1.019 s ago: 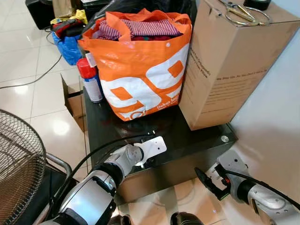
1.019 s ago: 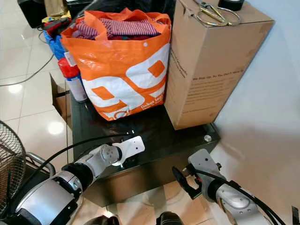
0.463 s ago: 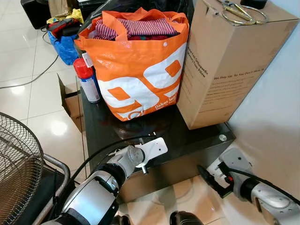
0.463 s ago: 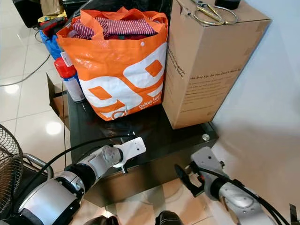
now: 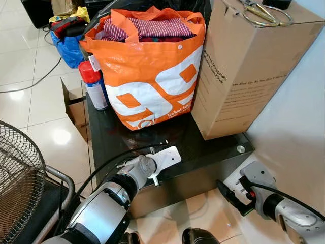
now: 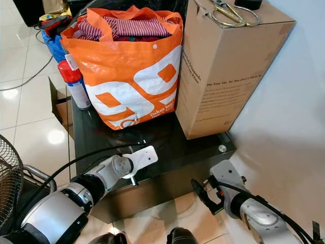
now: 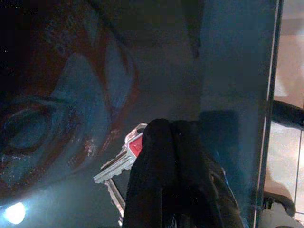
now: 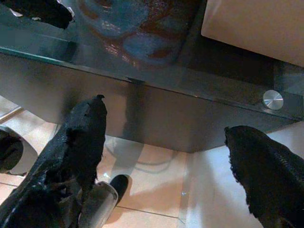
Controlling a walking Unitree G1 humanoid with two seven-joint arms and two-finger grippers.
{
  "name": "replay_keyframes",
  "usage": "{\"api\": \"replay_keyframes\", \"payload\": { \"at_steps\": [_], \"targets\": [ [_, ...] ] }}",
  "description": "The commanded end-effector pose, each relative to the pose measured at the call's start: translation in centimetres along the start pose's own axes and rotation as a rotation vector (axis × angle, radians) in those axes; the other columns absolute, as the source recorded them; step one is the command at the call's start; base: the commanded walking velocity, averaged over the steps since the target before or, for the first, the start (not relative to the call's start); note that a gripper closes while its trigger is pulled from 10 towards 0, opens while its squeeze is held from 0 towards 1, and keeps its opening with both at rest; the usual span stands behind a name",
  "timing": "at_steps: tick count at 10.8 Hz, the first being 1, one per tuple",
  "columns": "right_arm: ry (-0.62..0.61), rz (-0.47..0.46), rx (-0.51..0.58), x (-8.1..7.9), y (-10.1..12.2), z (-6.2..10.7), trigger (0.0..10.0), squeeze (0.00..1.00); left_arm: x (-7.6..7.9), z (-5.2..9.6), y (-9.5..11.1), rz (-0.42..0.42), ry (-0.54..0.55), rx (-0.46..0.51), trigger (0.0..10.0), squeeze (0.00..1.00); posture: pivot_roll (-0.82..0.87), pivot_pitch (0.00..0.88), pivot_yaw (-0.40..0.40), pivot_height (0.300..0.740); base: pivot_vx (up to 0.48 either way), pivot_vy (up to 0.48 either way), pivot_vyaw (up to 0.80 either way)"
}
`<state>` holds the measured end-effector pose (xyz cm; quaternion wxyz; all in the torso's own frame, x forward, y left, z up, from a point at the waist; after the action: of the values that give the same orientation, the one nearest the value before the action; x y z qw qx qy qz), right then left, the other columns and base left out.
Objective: Hang keys on a hook
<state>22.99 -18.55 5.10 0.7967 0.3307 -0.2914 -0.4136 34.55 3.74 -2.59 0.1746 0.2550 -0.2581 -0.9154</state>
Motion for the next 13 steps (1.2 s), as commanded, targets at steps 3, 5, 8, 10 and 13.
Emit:
{"api": "replay_keyframes", "payload": {
  "at_steps": [3,5,8,10,13],
  "targets": [
    [-0.017,-0.017,0.020,0.5,0.6,0.2,10.0,0.00,0.0,-0.1,1.3,0.032,0.007,0.050,0.0,0.00,-0.35,0.090,0.007,0.740,0.000,0.000,0.00],
    [-0.014,-0.018,0.025,0.7,0.7,0.1,10.0,0.00,-0.2,-0.1,2.2,-0.002,0.028,0.069,0.0,0.00,-0.35,0.080,-0.001,0.740,0.000,0.000,0.00],
    [-0.019,-0.035,0.043,0.9,1.1,-0.1,10.0,0.00,-2.9,0.7,3.5,0.102,0.141,0.185,0.0,0.00,-0.34,0.063,0.006,0.740,0.000,0.000,0.00],
    [-0.029,-0.080,0.075,1.0,1.5,-0.3,10.0,0.00,-5.4,2.2,5.0,0.255,0.189,0.358,0.0,0.00,-0.33,0.047,0.009,0.740,0.000,0.000,0.00],
    [-0.039,-0.144,0.125,0.5,1.9,-1.0,10.0,0.00,-8.2,5.6,6.8,0.460,0.118,0.654,0.0,0.00,-0.28,0.000,0.011,0.740,0.000,0.000,0.00]
  ]
}}
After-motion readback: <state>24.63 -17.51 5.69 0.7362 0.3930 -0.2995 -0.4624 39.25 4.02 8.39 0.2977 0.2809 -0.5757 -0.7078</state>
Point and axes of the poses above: a point about 5 cm out from each wrist's last joint towards the gripper, its own z axis pointing back from the gripper into the wrist, its own y axis along the axis of the wrist's last joint, x = y × z, the point moved 6 cm from there along -z, pointing out of the wrist towards the gripper, and after that the axes turned 3 degrees about z, right-handed, at the moved point
